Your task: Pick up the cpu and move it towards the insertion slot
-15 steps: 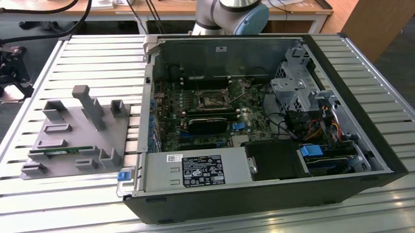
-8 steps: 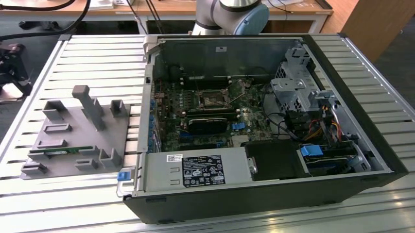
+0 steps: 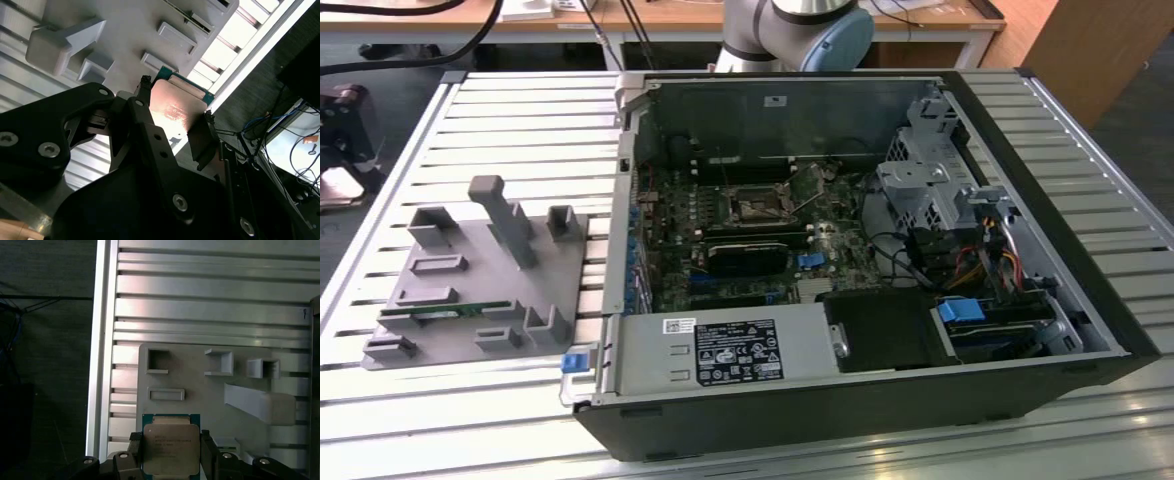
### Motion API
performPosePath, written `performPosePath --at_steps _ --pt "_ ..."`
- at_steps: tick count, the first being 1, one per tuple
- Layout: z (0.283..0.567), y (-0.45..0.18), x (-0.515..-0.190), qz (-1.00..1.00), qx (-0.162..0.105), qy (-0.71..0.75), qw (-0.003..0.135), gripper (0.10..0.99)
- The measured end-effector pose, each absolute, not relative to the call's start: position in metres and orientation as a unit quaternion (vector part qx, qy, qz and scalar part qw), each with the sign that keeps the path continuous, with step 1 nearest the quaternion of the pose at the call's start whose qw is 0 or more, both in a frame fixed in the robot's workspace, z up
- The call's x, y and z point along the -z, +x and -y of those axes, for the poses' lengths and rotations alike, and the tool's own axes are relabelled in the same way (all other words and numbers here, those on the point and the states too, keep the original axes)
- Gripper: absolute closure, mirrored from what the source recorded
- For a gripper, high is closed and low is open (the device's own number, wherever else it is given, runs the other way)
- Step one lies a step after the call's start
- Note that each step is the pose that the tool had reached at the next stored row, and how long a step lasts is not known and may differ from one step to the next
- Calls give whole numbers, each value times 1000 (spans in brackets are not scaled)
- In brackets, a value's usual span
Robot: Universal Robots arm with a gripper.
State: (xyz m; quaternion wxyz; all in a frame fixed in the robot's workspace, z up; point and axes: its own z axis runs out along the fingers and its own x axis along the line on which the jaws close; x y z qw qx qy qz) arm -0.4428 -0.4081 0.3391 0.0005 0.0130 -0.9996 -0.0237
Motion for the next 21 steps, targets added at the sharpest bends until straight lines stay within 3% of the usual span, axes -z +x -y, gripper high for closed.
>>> performPosePath --at_steps 21 --pt "408 -443 -355 1000 24 13 1 545"
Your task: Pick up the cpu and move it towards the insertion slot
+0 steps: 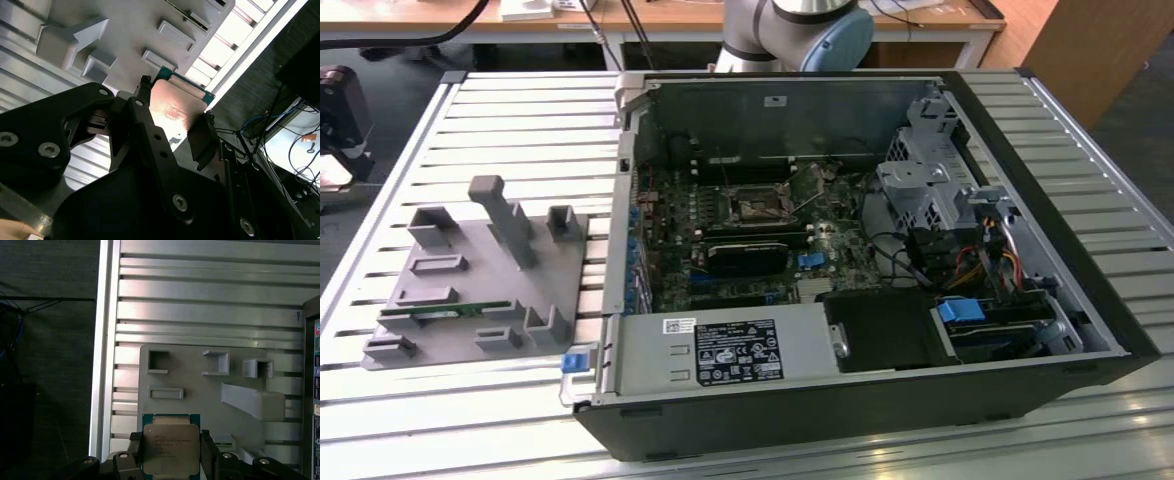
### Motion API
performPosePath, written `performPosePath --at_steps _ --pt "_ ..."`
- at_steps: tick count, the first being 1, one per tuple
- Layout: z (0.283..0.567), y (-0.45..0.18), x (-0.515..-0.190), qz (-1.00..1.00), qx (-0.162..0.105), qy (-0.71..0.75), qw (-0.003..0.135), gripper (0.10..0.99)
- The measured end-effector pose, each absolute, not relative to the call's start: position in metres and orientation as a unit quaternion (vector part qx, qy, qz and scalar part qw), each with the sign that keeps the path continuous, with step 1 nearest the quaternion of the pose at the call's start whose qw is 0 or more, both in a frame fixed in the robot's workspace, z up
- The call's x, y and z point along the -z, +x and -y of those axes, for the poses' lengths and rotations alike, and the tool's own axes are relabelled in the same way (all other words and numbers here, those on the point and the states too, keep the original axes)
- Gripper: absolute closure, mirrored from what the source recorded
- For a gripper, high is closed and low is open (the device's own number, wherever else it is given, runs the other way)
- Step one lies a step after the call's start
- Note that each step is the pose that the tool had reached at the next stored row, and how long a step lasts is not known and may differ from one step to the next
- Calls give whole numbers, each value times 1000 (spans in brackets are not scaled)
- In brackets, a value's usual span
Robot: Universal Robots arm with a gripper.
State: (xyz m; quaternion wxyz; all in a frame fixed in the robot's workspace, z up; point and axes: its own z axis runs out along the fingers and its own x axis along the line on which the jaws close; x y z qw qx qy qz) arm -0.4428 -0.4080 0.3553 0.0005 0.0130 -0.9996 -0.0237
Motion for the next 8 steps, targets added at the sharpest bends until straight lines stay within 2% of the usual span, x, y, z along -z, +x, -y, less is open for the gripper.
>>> performPosePath --at_steps 8 --pt "408 -443 -362 1000 24 13 0 545"
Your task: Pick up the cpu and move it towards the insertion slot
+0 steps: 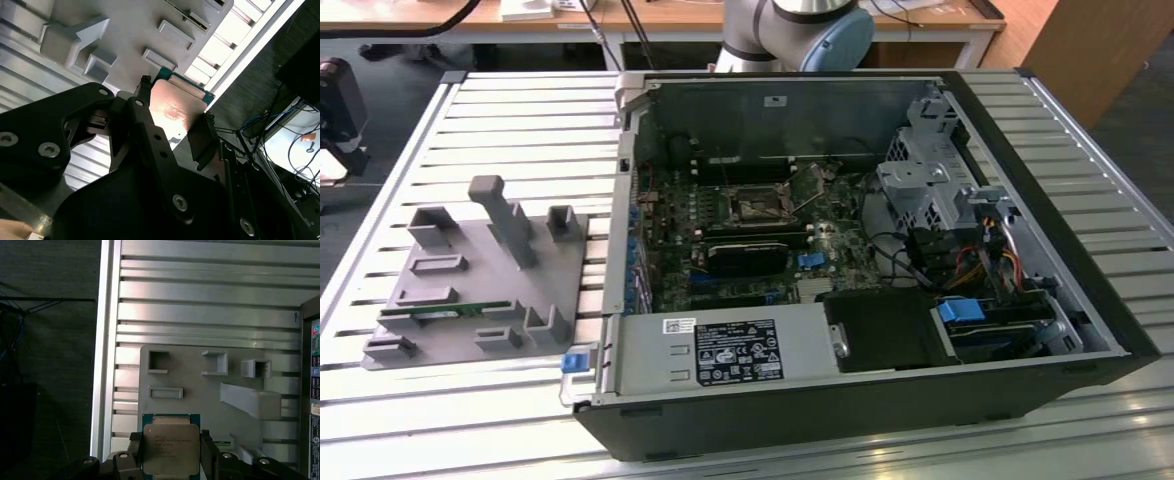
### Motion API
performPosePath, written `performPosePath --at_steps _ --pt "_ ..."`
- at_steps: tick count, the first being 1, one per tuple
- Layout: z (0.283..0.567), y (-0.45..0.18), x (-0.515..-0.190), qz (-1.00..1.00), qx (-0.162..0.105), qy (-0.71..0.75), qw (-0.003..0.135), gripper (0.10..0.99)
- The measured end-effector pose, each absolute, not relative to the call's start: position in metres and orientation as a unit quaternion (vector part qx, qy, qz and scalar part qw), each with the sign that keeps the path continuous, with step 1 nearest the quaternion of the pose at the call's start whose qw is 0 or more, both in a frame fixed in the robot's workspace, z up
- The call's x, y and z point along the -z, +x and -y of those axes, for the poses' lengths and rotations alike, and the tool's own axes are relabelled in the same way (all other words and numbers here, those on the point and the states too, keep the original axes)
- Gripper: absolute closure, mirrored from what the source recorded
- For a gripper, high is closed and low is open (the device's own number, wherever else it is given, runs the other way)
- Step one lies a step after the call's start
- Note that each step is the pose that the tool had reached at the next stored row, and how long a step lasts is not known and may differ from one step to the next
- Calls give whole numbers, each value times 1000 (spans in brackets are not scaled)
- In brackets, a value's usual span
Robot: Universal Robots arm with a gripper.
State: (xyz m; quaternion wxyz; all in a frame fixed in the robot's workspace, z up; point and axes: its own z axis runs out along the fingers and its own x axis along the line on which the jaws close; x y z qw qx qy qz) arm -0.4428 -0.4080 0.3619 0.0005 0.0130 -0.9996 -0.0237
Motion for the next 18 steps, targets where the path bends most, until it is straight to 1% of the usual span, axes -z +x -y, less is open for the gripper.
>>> performPosePath --at_steps 18 --pt "408 -443 -377 1000 24 13 1 545"
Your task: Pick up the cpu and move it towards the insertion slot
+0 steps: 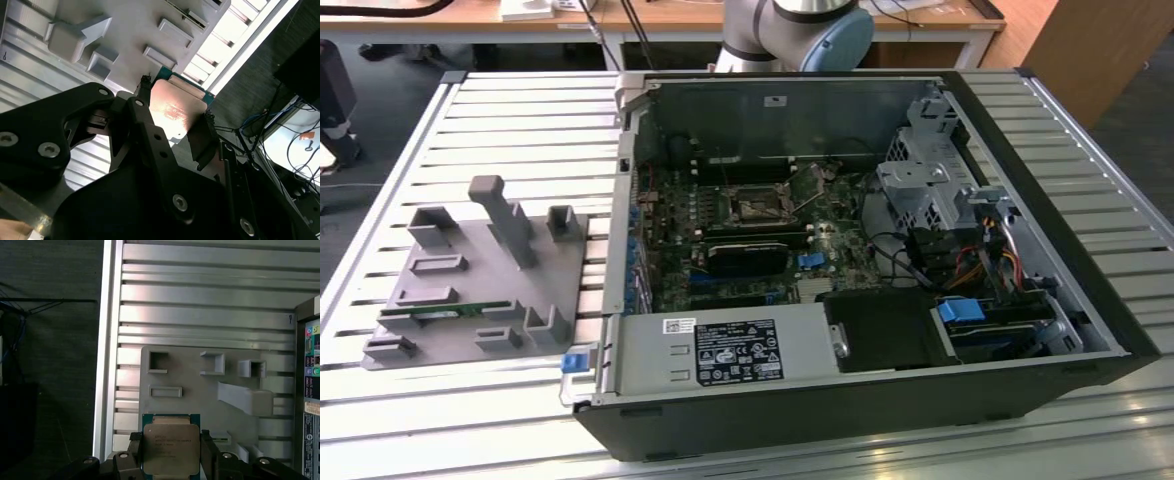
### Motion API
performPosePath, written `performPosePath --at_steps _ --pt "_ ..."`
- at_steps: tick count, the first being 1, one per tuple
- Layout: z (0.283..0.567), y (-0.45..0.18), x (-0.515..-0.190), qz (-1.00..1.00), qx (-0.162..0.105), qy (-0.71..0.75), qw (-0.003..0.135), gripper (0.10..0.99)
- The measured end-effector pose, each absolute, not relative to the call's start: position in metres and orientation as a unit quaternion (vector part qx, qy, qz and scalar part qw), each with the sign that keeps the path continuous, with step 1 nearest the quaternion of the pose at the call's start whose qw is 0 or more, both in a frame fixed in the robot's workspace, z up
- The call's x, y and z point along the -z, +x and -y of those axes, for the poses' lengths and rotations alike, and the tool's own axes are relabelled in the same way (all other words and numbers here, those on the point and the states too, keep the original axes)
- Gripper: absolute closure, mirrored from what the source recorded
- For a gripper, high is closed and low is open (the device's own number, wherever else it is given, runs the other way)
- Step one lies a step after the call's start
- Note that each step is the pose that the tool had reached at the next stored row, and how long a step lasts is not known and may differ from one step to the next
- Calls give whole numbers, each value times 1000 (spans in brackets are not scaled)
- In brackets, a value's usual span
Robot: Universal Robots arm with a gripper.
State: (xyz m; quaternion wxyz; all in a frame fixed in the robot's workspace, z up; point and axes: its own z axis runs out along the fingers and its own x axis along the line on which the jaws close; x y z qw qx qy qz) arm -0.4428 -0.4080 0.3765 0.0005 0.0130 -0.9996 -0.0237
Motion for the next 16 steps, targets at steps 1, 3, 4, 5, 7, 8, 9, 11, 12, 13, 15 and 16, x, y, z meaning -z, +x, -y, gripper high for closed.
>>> performPosePath --at_steps 1,3,4,5,7,8,9,11,12,13,15,16 --pt "408 -443 -377 1000 24 13 1 545" --pt "408 -443 -379 1000 24 13 0 545" --pt "408 -443 -380 1000 24 13 1 545" --pt "408 -443 -381 1000 24 13 1 545" --pt "408 -443 -383 1000 24 13 0 545" --pt "408 -443 -384 1000 24 13 0 545" --pt "408 -443 -385 1000 24 13 1 545" --pt "408 -443 -387 1000 24 13 0 545" --pt "408 -443 -389 1000 24 13 1 545" --pt "408 -443 -390 1000 24 13 1 545" --pt "408 -443 -392 1000 24 13 0 545" --pt "408 -443 -393 1000 24 13 1 545"
